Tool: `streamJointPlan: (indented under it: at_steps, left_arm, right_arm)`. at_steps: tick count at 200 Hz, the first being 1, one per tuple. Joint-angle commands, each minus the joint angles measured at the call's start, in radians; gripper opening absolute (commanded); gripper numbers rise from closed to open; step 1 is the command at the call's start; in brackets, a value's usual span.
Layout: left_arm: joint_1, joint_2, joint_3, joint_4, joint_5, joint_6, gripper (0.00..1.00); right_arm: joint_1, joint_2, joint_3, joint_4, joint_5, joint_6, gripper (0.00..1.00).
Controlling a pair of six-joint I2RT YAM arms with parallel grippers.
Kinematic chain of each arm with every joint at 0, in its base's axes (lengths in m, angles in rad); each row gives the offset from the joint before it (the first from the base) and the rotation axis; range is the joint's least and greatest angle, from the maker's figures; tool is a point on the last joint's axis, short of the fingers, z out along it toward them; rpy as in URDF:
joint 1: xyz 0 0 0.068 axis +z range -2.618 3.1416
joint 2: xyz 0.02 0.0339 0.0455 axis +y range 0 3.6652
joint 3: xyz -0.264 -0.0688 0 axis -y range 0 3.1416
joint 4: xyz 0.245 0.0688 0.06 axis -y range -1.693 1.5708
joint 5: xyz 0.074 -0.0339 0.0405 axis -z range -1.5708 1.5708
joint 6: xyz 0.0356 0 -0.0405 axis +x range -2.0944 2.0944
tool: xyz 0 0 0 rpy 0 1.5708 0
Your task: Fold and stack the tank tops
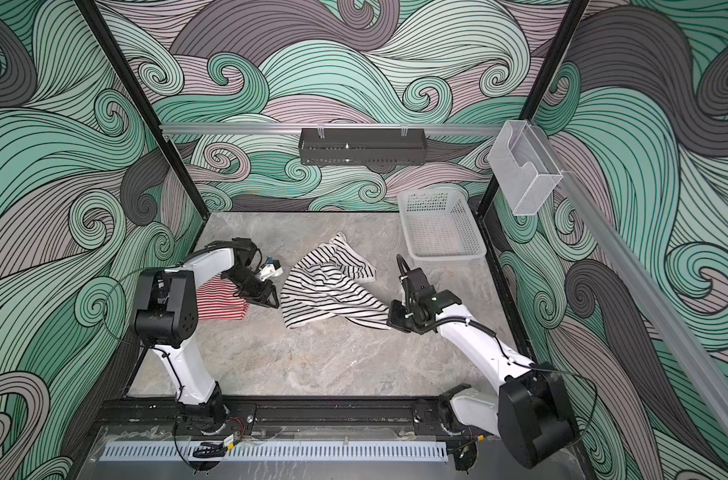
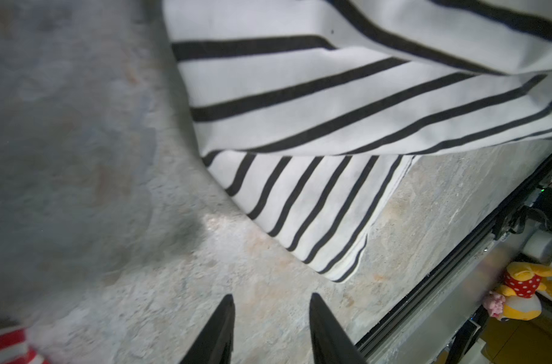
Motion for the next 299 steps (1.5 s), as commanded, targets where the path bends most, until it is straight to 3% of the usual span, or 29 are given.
streamJointPlan:
  at_steps: [1,66,114,151,181,211,259,299]
  left_arm:
    - [-0.032,0.037,-0.019,-0.01,-0.047,0.007,0.42]
    - [-0.114,0.079,-0.044,-0.006,-0.037,0.016,0.41]
    - [-0.145,0.111,-0.004,0.021,0.039,-0.013,0.43]
    - [-0.17,0.17,0.058,0.024,-0.085,-0.046,0.38]
    - [-0.164,0.154,0.093,0.018,-0.135,-0.042,0.0]
    - [-0.118,0.081,0.121,0.003,-0.245,-0.01,0.0]
    - [-0.096,-0.029,0.167,0.023,-0.663,0.115,0.0]
    - [-0.204,-0.002,0.17,0.024,-0.711,0.129,0.0]
  right_arm:
    - [-0.01,-0.017,-0.014,-0.044,0.124,-0.026,0.0]
    - [-0.016,0.013,-0.015,-0.001,0.065,-0.021,0.0]
    - [-0.015,0.039,-0.019,0.046,0.007,0.006,0.0]
    - [0.002,0.035,-0.012,0.057,-0.012,0.023,0.0]
    - [0.032,0.042,0.012,0.054,-0.013,0.03,0.0]
    - [0.092,0.096,0.056,0.051,-0.007,0.024,0.0]
    - [0.185,0.261,0.111,0.042,0.028,0.024,0.0]
    - [0.233,0.36,0.127,0.066,0.032,0.037,0.0]
